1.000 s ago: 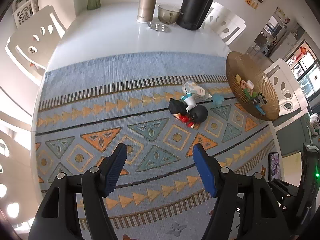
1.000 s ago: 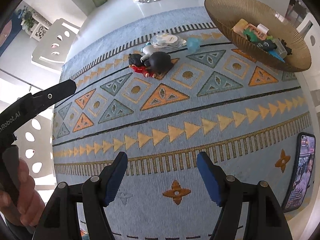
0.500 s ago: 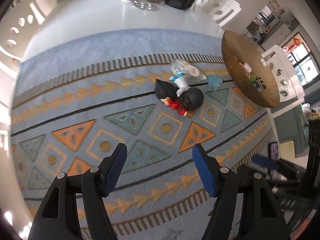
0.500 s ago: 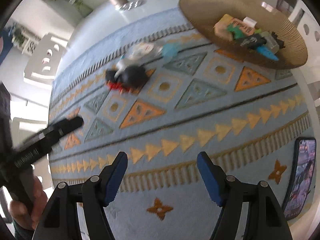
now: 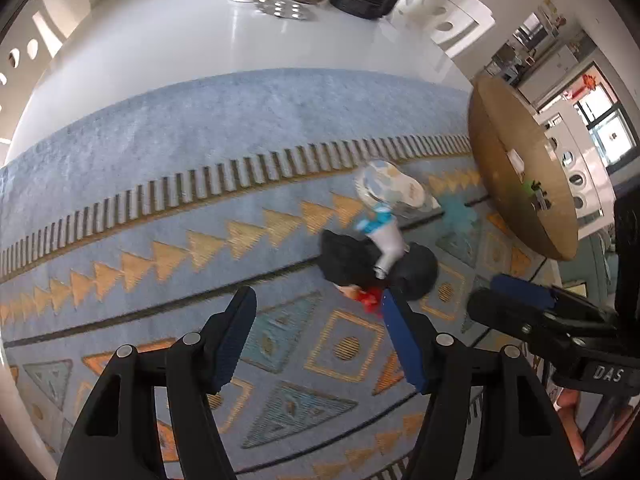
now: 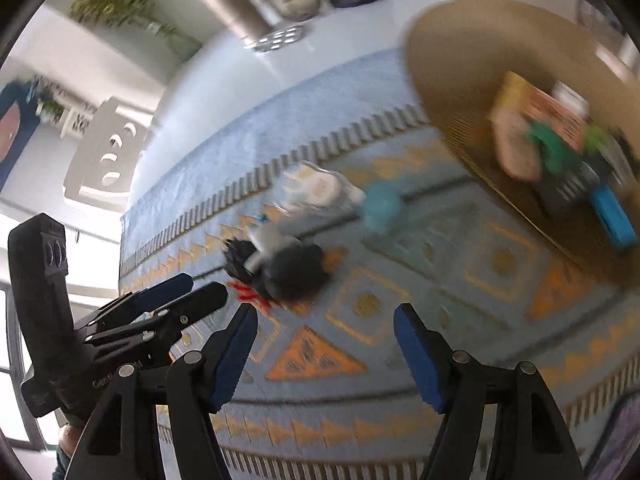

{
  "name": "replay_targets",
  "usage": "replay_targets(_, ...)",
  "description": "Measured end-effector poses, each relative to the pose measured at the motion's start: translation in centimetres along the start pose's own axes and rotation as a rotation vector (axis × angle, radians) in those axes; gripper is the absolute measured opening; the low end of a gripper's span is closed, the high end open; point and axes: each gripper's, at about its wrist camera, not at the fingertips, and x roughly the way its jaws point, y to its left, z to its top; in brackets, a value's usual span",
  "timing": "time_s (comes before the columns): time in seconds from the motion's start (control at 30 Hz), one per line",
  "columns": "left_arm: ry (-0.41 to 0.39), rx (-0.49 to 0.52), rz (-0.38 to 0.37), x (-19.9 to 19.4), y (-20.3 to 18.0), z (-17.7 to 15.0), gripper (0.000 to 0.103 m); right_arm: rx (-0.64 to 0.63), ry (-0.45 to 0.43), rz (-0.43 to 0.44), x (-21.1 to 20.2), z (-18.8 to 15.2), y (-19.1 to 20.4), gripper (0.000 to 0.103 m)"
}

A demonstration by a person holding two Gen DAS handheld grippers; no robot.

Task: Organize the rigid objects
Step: 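Withdraw both grippers from the bowl toward the remaining figurines on the rug, then grasp the black-haired red figurine with the left gripper while the right grasps the white-bodied figurine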

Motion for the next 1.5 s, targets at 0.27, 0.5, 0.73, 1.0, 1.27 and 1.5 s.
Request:
replay_targets(0.27, 0.005, -0.036, -0.022, -0.5, 2.2, -0.3, 0.062, -0.074, 0.051, -0.016, 4.6, 2.8, 2.7, 0.061)
replay_targets(0.5, 0.015, -0.038, -0.048, 0.1, 1.8, -0.3, 0.062, -0.072, 0.047, 0.010, 5.0, 2.2, 2.5, 0.039)
replay_targets(0.73, 0.049, -0.051, -0.109, 1.7, 0.8, 0.0, 0.062, -0.054, 0.001, 0.001, 2.8, 0.4, 0.5, 0.034)
replay_targets(1.0, 0.026, -0.102, -0.063, 3.5, -1.1, 1.2, 0.062, -0.008, -0.001, -0.042, 0.1, -2.6, -2.4, 0.032)
replay_targets(1.27, 0.029, -0.013, 0.025, 3.5, -2.0, 1.5, 0.034, -0.101, -0.002, -0.038, 1.1, -1.4, -0.5, 0.064)
replay_targets(1.5, 0.028, -0.043, 0.004, 1.1, 1.2, -0.7, 0.034, -0.218, 0.038, -0.037, 4.5, 0.5, 2.7, 0.064)
